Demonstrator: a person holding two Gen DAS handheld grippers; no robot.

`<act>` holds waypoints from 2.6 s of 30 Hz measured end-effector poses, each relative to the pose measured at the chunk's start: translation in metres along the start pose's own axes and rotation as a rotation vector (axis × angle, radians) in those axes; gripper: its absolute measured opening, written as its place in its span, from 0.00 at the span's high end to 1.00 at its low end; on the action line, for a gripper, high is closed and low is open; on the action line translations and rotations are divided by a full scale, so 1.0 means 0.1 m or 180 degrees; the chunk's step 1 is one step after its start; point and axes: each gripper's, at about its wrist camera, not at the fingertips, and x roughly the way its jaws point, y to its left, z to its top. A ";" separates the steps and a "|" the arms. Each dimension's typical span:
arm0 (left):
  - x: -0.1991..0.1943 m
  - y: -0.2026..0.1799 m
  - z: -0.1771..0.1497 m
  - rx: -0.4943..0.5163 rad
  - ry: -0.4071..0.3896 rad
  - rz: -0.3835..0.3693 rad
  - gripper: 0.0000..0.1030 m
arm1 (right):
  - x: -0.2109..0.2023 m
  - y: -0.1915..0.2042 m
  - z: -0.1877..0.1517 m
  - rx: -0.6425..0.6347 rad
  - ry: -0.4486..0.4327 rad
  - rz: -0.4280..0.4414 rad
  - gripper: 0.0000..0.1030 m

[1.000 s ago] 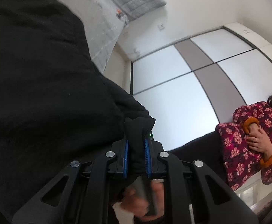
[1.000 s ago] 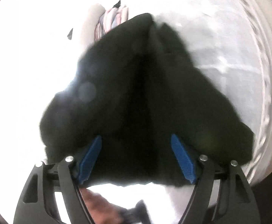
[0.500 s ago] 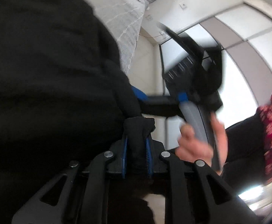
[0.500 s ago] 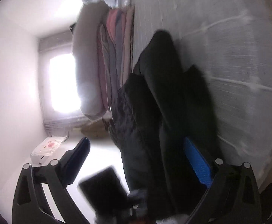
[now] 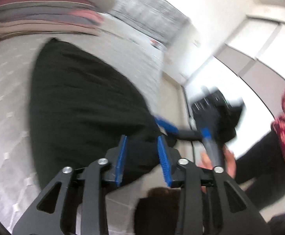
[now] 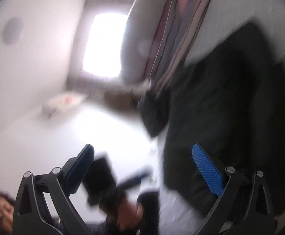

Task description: Fold large clothes

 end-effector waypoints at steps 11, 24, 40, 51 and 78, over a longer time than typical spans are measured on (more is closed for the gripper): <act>0.62 0.17 -0.04 0.0093 0.0313 0.0509 0.66 | -0.41 -0.76 -0.50 0.0359 -0.0562 -0.0531 0.92; -0.26 -0.32 -0.11 0.0598 -0.0417 0.1627 0.48 | 0.13 1.22 -1.27 -0.1642 -0.1381 -0.2686 0.05; -0.80 -0.34 -0.57 0.0612 -0.0581 0.1814 0.43 | 0.49 1.36 -1.67 -0.1710 -0.1483 -0.3446 0.05; -0.83 -0.49 -0.63 0.0699 -0.0655 0.1796 0.42 | 0.33 1.31 -1.68 -0.1652 -0.1532 -0.3550 0.05; -0.73 1.03 0.05 -0.0513 -0.0073 0.0932 0.40 | -0.65 0.19 -0.42 -0.0427 -0.0782 -0.2961 0.05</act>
